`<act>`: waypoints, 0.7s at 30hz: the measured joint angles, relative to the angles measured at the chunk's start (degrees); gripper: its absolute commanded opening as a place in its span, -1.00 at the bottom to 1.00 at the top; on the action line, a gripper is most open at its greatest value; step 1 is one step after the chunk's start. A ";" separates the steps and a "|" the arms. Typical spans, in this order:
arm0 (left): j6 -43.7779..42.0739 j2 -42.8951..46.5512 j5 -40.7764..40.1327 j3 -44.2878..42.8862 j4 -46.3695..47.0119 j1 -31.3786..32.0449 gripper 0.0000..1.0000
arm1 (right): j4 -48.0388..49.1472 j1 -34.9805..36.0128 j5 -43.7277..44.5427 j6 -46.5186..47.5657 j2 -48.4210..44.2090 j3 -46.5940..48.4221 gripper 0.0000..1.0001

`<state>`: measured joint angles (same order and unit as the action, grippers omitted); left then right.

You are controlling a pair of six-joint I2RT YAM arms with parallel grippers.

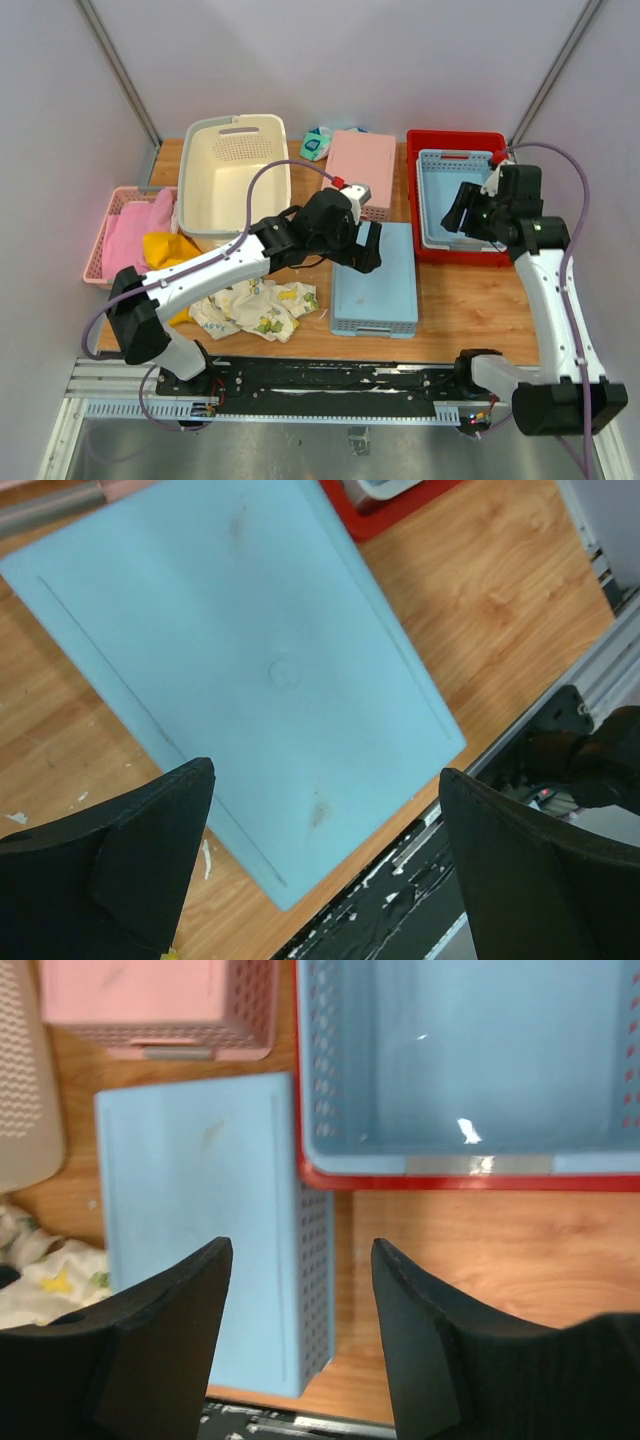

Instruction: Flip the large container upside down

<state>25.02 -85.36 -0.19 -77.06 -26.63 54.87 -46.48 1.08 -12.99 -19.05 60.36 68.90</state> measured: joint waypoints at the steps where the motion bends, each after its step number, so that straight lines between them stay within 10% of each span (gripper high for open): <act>1: 0.35 -0.98 0.07 0.39 0.02 0.02 0.97 | 0.92 0.35 2.64 0.68 2.80 1.33 0.22; 7: 1.40 -2.27 0.15 4.17 0.33 0.02 0.97 | 5.25 4.92 9.49 2.86 20.63 7.54 0.19; 15: 2.29 -2.27 1.64 5.27 1.62 0.02 0.98 | 7.28 6.14 12.63 5.62 37.51 16.85 -0.56; 21: 2.21 -2.34 2.27 5.40 1.86 0.79 0.98 | 7.52 6.14 12.98 6.88 41.83 20.70 -0.24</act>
<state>27.22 -87.70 2.09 -71.66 -24.77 55.66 -38.96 7.22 -0.01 -12.16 102.19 89.60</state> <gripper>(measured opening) 0.991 0.271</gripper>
